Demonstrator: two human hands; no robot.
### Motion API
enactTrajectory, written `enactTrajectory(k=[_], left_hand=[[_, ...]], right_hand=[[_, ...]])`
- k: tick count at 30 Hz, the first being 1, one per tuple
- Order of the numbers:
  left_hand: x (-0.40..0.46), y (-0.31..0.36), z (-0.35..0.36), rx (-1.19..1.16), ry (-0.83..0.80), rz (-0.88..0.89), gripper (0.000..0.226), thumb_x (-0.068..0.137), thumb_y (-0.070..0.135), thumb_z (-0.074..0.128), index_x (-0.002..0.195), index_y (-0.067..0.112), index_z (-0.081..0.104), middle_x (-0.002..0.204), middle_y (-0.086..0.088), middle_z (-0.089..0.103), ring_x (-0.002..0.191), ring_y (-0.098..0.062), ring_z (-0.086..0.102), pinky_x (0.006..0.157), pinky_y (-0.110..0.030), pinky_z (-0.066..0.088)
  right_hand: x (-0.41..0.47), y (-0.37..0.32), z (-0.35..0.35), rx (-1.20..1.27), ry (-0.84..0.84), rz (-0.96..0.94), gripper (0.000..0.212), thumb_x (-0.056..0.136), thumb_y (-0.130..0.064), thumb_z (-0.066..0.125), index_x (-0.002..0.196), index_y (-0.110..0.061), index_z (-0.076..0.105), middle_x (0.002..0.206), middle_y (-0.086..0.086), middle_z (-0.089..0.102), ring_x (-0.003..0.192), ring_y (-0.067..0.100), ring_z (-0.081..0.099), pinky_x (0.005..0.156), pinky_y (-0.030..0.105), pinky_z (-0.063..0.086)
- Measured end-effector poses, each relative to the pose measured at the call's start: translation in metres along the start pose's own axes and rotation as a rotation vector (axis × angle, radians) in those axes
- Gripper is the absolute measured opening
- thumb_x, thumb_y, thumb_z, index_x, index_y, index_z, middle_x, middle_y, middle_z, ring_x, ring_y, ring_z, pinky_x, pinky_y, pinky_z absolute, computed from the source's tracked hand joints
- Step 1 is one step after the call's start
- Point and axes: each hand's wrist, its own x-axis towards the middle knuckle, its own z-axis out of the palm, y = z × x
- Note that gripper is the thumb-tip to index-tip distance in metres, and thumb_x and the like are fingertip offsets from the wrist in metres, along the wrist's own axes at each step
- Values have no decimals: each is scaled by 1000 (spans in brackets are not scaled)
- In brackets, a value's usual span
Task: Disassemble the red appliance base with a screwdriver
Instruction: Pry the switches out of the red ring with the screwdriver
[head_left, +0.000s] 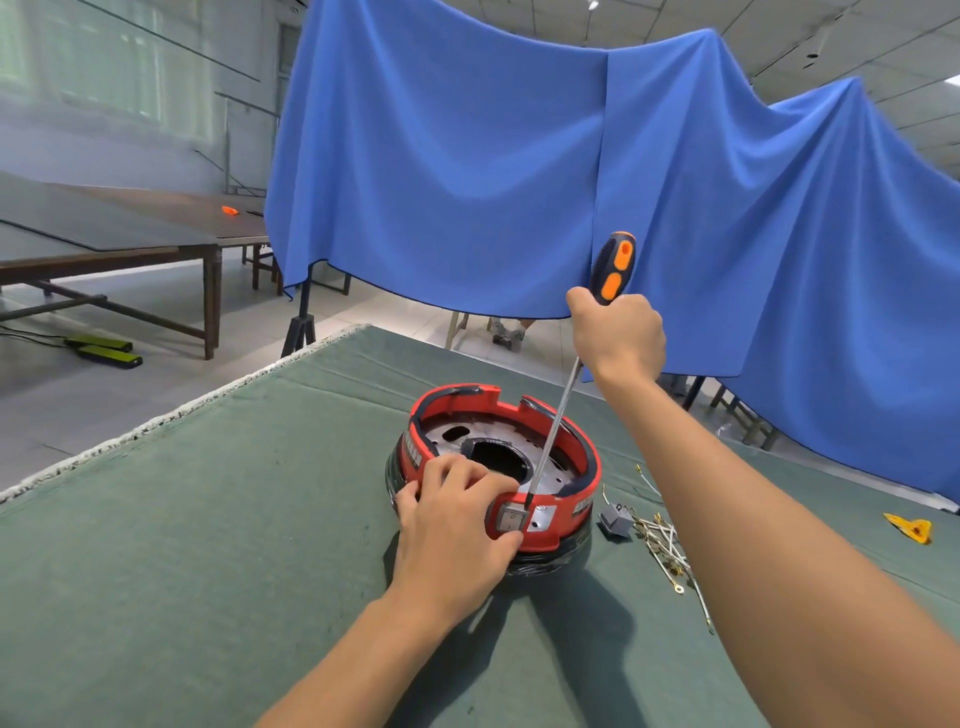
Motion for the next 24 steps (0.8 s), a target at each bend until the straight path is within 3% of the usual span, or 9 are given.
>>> enactTrajectory(k=[4,8,14,18,24], left_hand=[[1,0,-2,-5,-6,0,39,78,45,63,115,41,56,112,21,46,120,-3,28,105,-43,27],[2,0,-2,0,-11,-9,41,78,45,64,118,40,55,114,20,46,122,-3,27,106,-44,27],[-1,-1,-3,-35,3,-24,47,76,43,68,121,35,54,118,22,46,125,-1,27,107,-43,27],[0,0,-3,-49,14,-36,48,76,44,69,120,33,54,116,22,45,125,0,28,107,-41,27],[2,0,-2,-58,31,-36,46,75,43,71,118,31,56,116,20,47,124,-1,30,106,-40,26]], right_hand=[[-2,5,-8,63,37,30,40,80,-34,57,54,-16,34,50,-3,37,46,15,34,45,25,25],[-17,3,-26,216,83,-73,38,73,-34,54,50,-18,29,47,0,38,43,17,32,44,24,27],[-47,0,-47,333,182,-294,32,70,-28,48,51,-15,26,52,29,45,46,29,37,44,34,28],[-54,2,-50,388,209,-350,34,69,-25,49,49,-19,23,44,17,34,45,24,37,40,24,24],[-54,-6,-57,517,212,-274,34,69,-26,51,52,-15,23,47,2,27,49,27,37,45,42,37]])
